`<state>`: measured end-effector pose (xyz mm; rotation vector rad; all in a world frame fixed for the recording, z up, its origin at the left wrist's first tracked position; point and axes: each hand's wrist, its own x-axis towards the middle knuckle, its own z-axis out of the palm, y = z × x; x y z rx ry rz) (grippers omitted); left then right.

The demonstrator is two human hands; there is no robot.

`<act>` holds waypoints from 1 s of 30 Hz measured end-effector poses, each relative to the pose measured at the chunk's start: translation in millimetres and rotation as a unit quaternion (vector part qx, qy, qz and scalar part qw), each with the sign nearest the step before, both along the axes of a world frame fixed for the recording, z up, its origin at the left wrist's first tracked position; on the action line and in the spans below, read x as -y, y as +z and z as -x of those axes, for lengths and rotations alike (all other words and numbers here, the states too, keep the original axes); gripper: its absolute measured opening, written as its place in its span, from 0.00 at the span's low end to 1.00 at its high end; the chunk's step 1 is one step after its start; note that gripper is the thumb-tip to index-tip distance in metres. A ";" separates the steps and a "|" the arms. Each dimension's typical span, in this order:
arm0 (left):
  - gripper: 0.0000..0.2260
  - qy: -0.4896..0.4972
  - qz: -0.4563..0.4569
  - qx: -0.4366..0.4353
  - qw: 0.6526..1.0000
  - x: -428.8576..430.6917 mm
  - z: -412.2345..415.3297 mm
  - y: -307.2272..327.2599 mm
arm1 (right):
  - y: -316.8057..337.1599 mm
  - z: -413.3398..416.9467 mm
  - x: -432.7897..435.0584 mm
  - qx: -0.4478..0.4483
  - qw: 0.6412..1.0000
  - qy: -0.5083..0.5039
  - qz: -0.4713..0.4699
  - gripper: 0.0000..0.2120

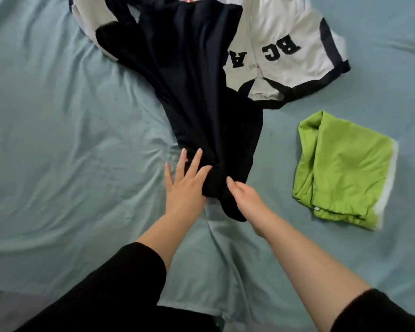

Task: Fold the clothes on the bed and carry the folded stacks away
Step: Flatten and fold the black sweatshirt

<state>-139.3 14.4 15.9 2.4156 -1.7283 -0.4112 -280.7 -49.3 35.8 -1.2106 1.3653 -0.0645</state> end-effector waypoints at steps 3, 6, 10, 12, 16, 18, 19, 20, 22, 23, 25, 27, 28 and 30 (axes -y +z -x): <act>0.16 -0.076 -0.013 -0.038 0.996 -17.2 4.1 24.3 | 30.0 25.9 -20.0 0.012 0.996 0.082 0.039 0.30; 0.08 -0.017 -0.062 -0.185 0.981 -40.6 19.5 65.9 | 51.5 50.8 -36.1 -0.117 0.945 0.250 0.177 0.20; 0.12 0.135 -0.088 -0.393 0.905 -73.2 43.4 125.8 | 90.7 68.1 -54.0 -0.102 0.961 0.153 0.206 0.09; 0.14 0.188 -0.089 -0.480 0.852 -86.2 47.9 150.6 | 110.8 75.4 -68.9 0.012 0.990 0.099 0.104 0.13; 0.11 0.243 -0.078 -0.540 0.802 -117.5 44.2 185.3 | 139.5 87.2 -104.1 0.062 0.993 0.103 0.004 0.29; 0.10 0.274 -0.076 -0.566 0.774 -130.9 40.1 196.1 | 151.0 87.0 -117.5 0.102 0.993 0.061 -0.024 0.26; 0.09 0.287 -0.076 -0.583 0.756 -136.2 39.1 201.3 | 157.4 86.1 -124.9 0.123 0.990 0.059 -0.026 0.24; 0.09 0.293 -0.076 -0.596 0.743 -141.0 39.0 206.8 | 163.7 84.5 -132.3 0.137 0.988 0.067 -0.026 0.24; 0.10 0.284 -0.088 -0.604 0.739 -148.1 41.7 214.5 | 172.0 81.5 -143.6 0.142 0.985 0.093 -0.028 0.28; 0.10 0.275 -0.097 -0.599 0.746 -150.4 44.7 218.1 | 175.8 80.7 -147.0 0.137 0.985 0.104 -0.035 0.28; 0.10 0.271 -0.106 -0.570 0.769 -154.0 50.6 225.1 | 184.5 80.4 -150.6 0.131 0.982 0.123 -0.059 0.24; 0.10 0.283 -0.103 -0.526 0.795 -155.2 54.7 229.5 | 189.3 80.8 -154.4 0.133 0.981 0.122 -0.069 0.21; 0.11 0.292 -0.095 -0.511 0.803 -155.6 56.3 231.8 | 191.0 80.0 -157.6 0.145 0.981 0.099 -0.076 0.19; 0.12 0.312 -0.072 -0.496 0.808 -155.2 59.3 233.8 | 190.3 74.8 -164.0 0.174 0.980 0.024 -0.094 0.16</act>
